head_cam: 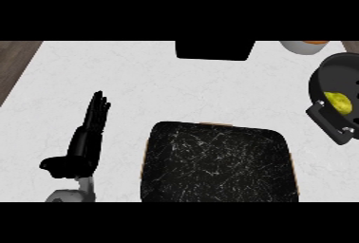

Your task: Pick the pear from the tray and place it in the pot

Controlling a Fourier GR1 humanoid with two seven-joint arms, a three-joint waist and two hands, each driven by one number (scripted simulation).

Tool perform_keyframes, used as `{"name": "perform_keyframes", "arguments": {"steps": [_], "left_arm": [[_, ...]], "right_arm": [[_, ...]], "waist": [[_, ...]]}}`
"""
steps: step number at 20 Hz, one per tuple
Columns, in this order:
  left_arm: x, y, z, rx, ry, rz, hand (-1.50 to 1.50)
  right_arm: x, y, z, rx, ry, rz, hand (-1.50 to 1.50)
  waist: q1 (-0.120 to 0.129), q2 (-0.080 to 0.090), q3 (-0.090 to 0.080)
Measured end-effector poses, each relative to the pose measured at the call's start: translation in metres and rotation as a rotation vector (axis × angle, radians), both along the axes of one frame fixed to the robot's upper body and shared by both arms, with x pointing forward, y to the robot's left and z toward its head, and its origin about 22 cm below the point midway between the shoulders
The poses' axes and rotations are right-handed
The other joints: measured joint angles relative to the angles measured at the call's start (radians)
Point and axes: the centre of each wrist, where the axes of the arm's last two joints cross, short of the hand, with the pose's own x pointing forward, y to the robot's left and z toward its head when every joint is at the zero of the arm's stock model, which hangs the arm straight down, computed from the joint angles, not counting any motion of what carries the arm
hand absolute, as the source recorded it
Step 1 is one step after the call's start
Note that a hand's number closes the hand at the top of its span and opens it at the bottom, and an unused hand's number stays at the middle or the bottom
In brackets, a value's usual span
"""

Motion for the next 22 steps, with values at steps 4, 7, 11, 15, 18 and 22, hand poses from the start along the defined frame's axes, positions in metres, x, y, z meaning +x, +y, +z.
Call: {"name": "perform_keyframes", "arguments": {"steps": [4, 7, 11, 15, 18, 22], "left_arm": [[0.003, -0.001, 0.0, -0.002, 0.002, 0.001, 0.0], [0.003, -0.001, 0.001, -0.004, 0.001, 0.005, 0.0], [-0.001, 0.001, -0.001, -0.006, 0.005, 0.009, 0.0], [-0.001, 0.003, -0.001, -0.002, 0.003, 0.008, 0.0], [-0.002, 0.0, -0.001, -0.004, -0.002, -0.001, 0.0], [-0.003, -0.001, 0.0, -0.002, -0.009, -0.01, 0.0]], "right_arm": [[0.0, -0.002, -0.003, 0.136, -0.009, 0.053, -1.5], [0.002, -0.003, 0.001, 0.31, -0.117, 0.072, -1.5], [0.002, -0.008, 0.006, 0.559, -0.277, 0.068, -1.5], [-0.011, -0.025, 0.01, 0.727, -0.358, 0.026, -1.5], [-0.02, -0.036, 0.013, 0.79, -0.395, -0.016, -1.5], [-0.032, -0.052, 0.024, 0.843, -0.454, -0.044, -1.5]], "waist": [[-0.001, 0.0, 0.001], [-0.008, -0.002, 0.003], [-0.011, -0.004, 0.003], [-0.009, 0.001, 0.003], [-0.001, 0.004, 0.004], [0.005, 0.007, 0.005]]}}
